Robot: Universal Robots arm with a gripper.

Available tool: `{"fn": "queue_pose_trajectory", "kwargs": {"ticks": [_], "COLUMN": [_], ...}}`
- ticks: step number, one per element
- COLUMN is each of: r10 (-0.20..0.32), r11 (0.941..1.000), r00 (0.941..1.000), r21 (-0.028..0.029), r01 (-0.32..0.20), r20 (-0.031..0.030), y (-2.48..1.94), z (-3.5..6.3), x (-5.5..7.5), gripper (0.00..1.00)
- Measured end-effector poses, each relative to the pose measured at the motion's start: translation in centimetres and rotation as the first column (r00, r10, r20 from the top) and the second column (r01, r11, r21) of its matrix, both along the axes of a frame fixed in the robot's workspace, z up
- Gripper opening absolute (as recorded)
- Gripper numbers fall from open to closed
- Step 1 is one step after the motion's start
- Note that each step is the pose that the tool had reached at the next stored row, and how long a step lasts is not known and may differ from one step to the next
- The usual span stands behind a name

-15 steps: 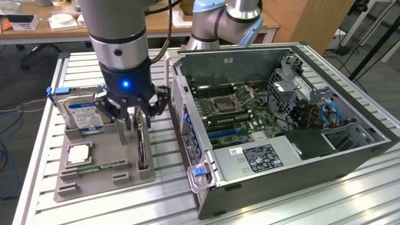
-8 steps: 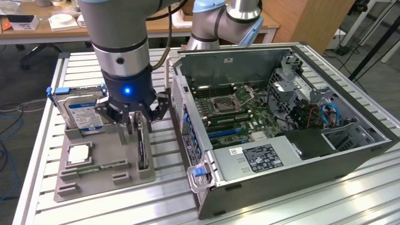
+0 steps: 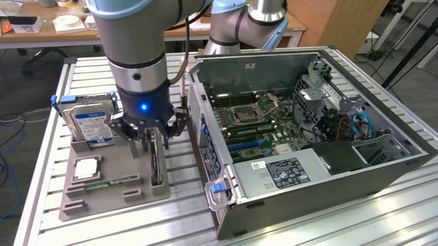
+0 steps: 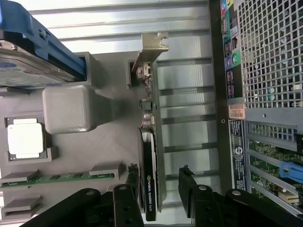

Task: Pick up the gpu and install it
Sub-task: 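Pick up the gpu and move the gpu toward the slot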

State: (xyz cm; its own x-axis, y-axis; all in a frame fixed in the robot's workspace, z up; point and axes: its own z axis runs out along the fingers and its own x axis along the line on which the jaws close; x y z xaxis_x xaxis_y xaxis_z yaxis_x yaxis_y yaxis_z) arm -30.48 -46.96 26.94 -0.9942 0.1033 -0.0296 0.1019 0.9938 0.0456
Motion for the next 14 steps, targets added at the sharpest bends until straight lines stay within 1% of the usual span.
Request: {"fn": "queue_pose_trajectory", "kwargs": {"ticks": [8,14], "r10": [0.000,0.000], "r11": [1.0000,1.0000], "r00": [1.0000,1.0000], "r21": [-0.0001,-0.0001], "r01": [0.000,0.000], "r20": [0.0000,0.0000], "y": [-0.15,-0.18], "z": [-1.45,-2.54], "x": [0.0,0.0], "gripper": [0.47,0.47]}}
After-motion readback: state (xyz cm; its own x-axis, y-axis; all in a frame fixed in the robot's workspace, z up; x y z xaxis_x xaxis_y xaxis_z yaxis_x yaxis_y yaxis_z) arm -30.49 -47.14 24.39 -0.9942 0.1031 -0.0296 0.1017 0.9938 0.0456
